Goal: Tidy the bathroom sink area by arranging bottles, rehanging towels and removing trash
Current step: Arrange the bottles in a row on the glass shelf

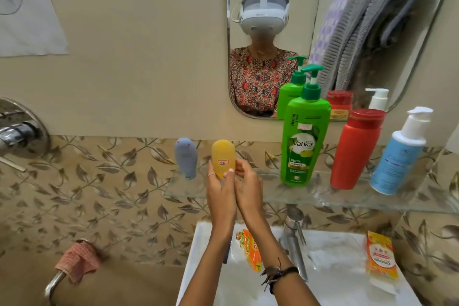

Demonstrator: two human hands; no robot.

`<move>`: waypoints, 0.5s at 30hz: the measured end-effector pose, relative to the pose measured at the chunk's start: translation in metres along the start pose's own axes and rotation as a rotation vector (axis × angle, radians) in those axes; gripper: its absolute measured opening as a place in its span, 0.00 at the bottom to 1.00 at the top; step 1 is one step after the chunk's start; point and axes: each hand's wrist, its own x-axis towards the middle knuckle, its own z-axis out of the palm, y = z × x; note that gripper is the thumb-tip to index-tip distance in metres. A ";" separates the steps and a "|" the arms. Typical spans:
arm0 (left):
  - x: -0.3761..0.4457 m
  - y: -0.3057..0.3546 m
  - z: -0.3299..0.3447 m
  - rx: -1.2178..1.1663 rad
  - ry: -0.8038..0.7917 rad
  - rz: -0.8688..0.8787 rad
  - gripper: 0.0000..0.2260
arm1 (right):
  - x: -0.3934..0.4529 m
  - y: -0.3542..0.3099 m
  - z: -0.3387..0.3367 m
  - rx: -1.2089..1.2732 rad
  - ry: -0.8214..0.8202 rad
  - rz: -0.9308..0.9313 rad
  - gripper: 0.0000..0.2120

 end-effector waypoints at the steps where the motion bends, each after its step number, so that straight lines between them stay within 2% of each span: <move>1: -0.002 0.001 0.004 0.012 -0.019 -0.006 0.21 | 0.001 0.002 -0.004 0.000 0.021 0.003 0.15; 9: -0.017 0.007 0.046 0.045 -0.180 0.007 0.24 | 0.008 0.016 -0.045 -0.054 0.171 0.039 0.18; 15: -0.020 0.003 0.054 0.051 -0.191 0.008 0.25 | 0.005 0.019 -0.052 -0.102 0.200 0.051 0.17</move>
